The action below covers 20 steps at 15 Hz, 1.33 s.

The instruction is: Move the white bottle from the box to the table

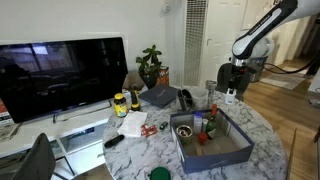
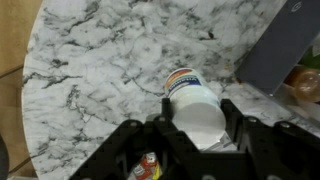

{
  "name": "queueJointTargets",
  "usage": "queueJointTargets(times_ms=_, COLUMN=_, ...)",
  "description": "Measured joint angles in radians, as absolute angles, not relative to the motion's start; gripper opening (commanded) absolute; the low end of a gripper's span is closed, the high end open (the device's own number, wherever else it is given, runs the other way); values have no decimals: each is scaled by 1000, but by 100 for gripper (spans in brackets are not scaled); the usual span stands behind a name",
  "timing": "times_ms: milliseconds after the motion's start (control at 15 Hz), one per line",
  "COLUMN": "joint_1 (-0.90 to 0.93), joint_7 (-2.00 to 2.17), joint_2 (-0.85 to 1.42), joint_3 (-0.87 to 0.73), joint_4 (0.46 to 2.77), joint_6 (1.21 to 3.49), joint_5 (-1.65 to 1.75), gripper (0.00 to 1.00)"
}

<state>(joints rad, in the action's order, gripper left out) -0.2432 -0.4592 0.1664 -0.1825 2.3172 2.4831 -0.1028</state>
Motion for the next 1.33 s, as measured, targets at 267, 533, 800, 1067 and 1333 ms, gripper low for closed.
queueJointTargets(times_ms=267, joint_1=-261, joint_7=-458, joint_2=210, joint_3=-179, joint_4=2394, joint_6=2689, joint_5=-116, gripper=27)
queueJointTargets(times_ms=533, joint_1=-264, joint_7=-453, joint_2=256, joint_3=-161, joint_4=2415, joint_6=2749, joint_5=-116, gripper=27)
queueJointTargets(times_ms=800, joint_1=-271, joint_7=-449, joint_2=289, joint_3=-143, joint_4=2415, joint_6=2766, joint_5=-116, gripper=77)
queueJointTargets(times_ms=1067, joint_1=-288, joint_7=-445, joint_2=303, joint_3=-127, joint_4=2413, joint_6=2768, joint_5=-116, gripper=99)
queueJointTargets(times_ms=1333, joint_1=-294, joint_7=-445, joint_2=267, joint_3=-124, joint_4=2416, joint_6=2769, joint_5=-113, gripper=100)
